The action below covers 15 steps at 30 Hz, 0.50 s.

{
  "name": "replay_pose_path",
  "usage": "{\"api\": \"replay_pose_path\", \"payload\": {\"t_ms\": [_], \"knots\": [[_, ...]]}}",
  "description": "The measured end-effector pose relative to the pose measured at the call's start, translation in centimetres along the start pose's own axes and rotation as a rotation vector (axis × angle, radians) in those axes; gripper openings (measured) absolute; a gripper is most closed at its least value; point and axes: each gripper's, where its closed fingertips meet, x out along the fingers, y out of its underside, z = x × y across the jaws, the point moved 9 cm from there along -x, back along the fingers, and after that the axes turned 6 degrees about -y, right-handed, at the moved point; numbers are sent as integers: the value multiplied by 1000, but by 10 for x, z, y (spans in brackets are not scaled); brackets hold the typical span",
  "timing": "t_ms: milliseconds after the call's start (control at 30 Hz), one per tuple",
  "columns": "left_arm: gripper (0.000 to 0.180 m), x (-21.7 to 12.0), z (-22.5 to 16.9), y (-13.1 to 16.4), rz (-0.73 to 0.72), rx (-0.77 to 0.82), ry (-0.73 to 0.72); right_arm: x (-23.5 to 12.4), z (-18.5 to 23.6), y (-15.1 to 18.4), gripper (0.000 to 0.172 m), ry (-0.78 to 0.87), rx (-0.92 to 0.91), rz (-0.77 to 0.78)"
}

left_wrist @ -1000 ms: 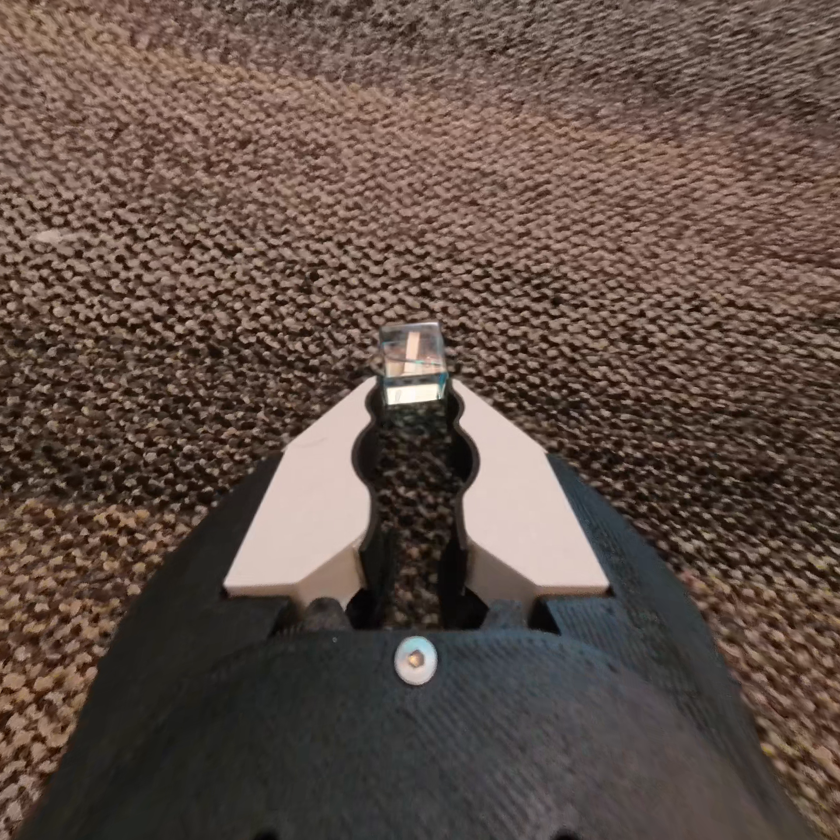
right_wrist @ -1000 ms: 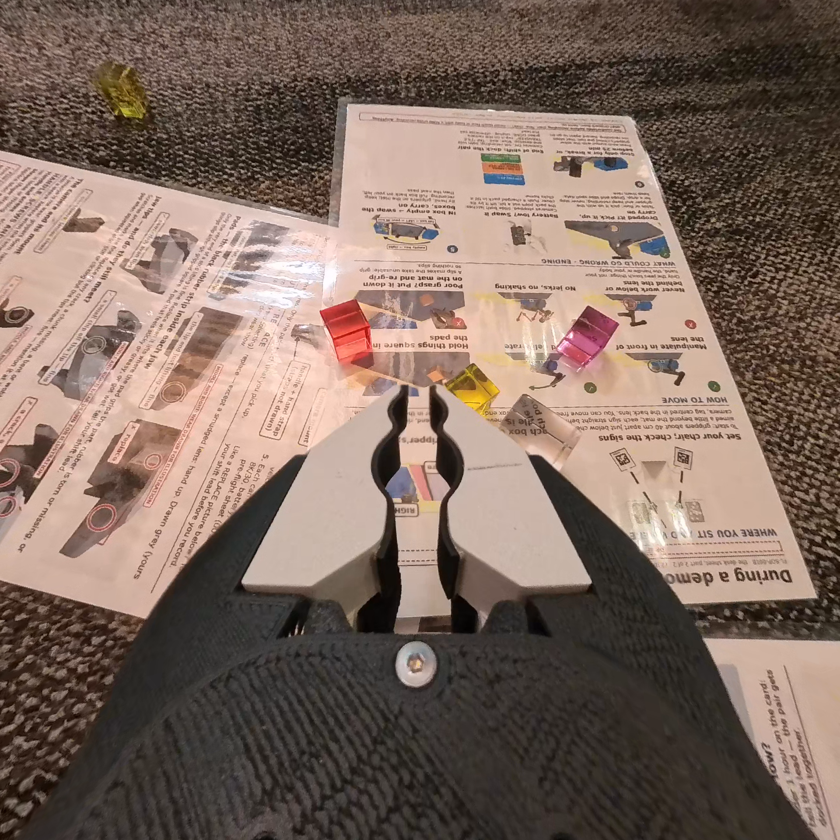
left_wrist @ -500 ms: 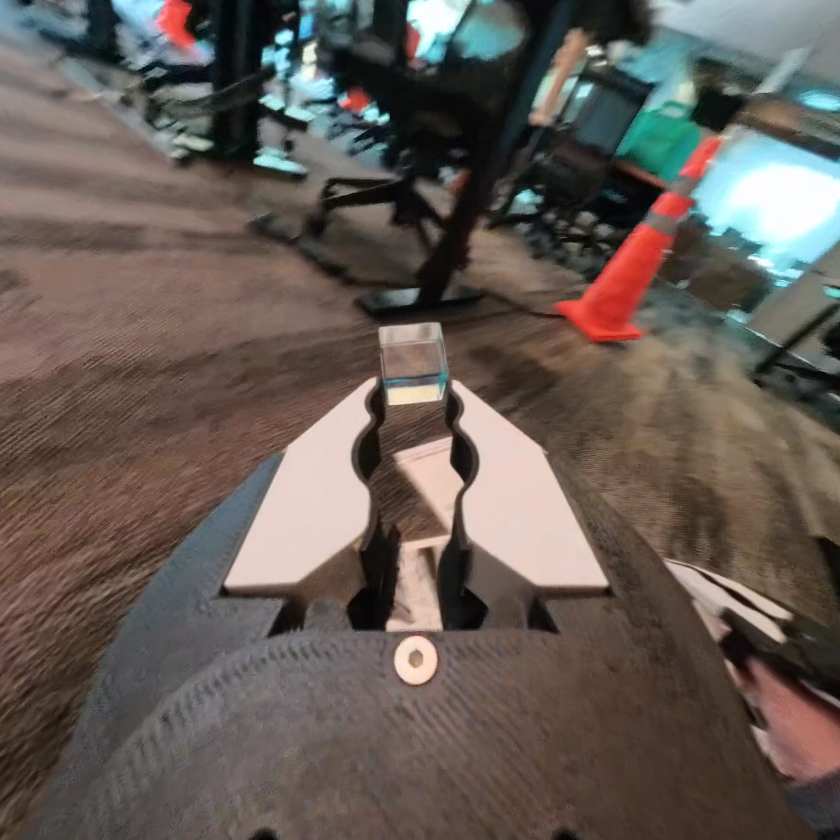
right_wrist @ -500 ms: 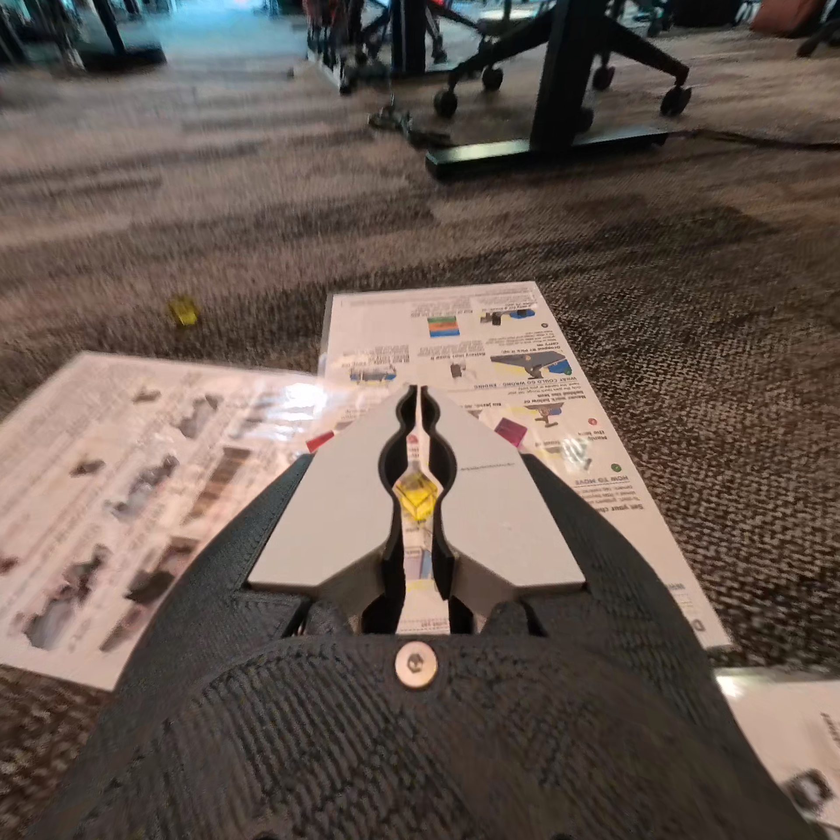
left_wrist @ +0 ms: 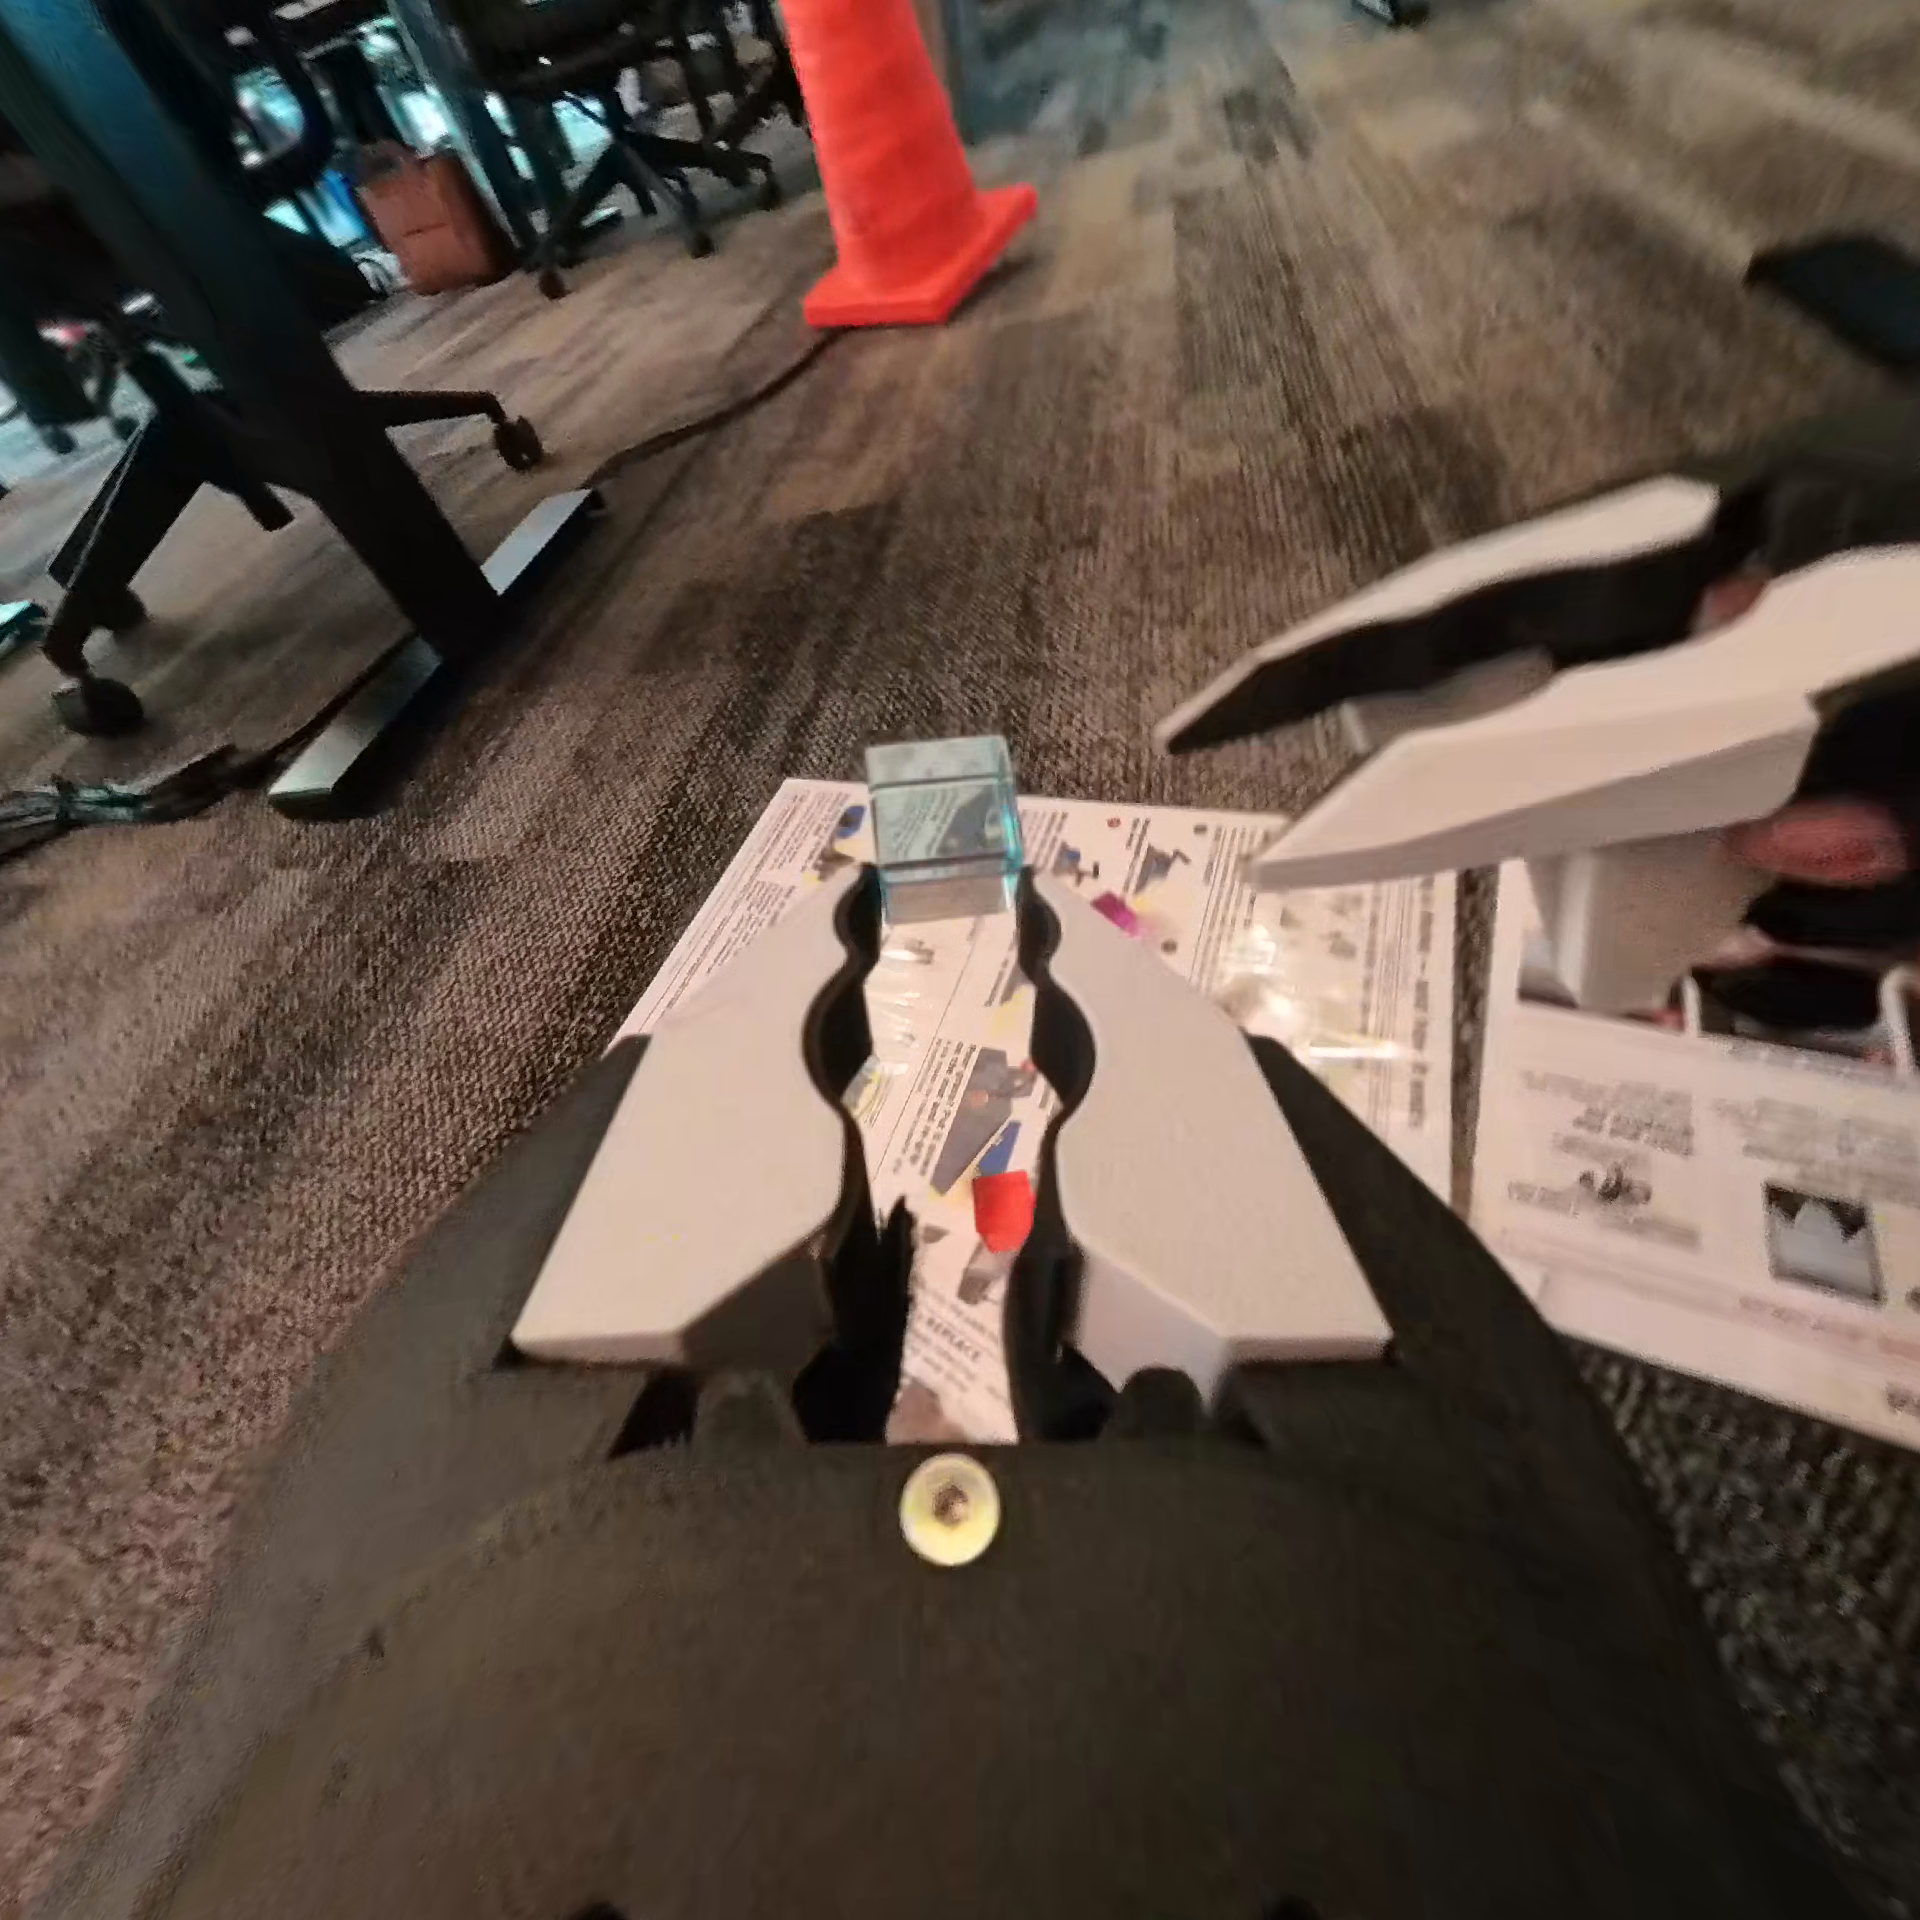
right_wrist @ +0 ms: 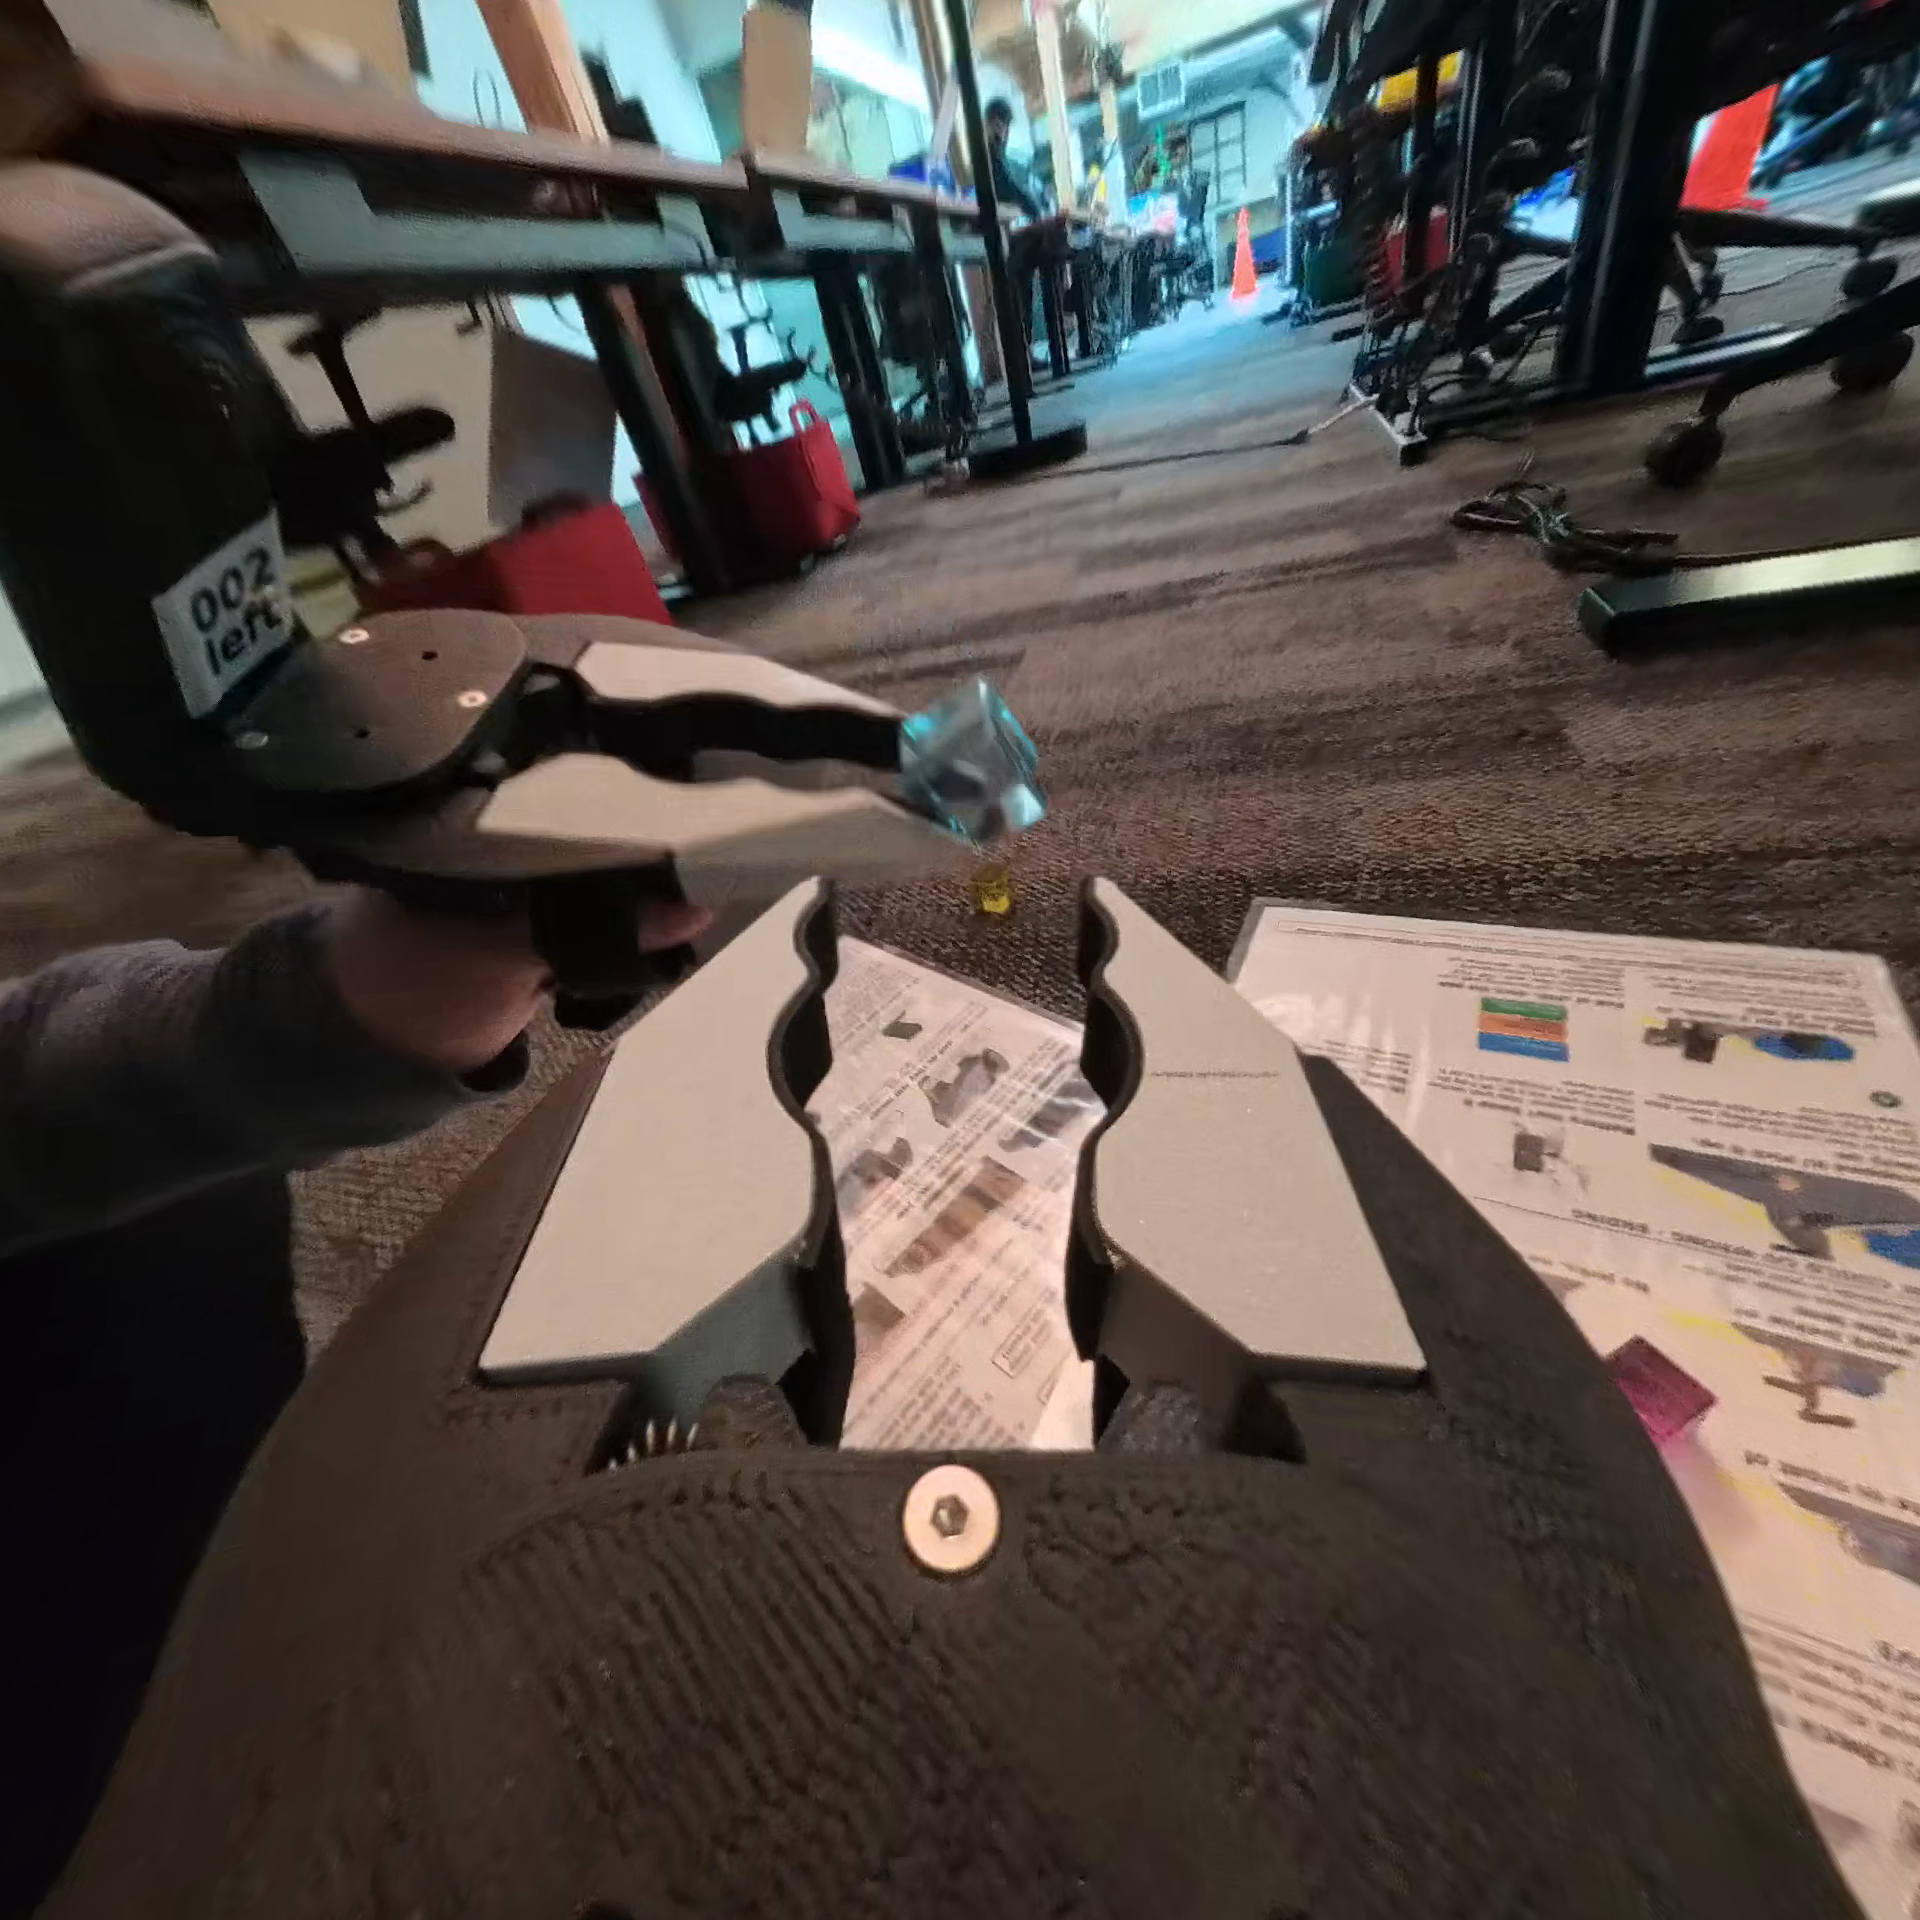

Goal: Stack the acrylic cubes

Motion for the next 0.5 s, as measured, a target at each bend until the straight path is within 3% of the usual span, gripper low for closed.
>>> {"api": "replay_pose_path", "payload": {"t_ms": [333,500], "knots": [[24,15,-33,21,86,265,53,26,-1,10,34,193,-79,313],[24,15,-41,23,80,314,65,27,-4,15,29,215,-48,369]]}}
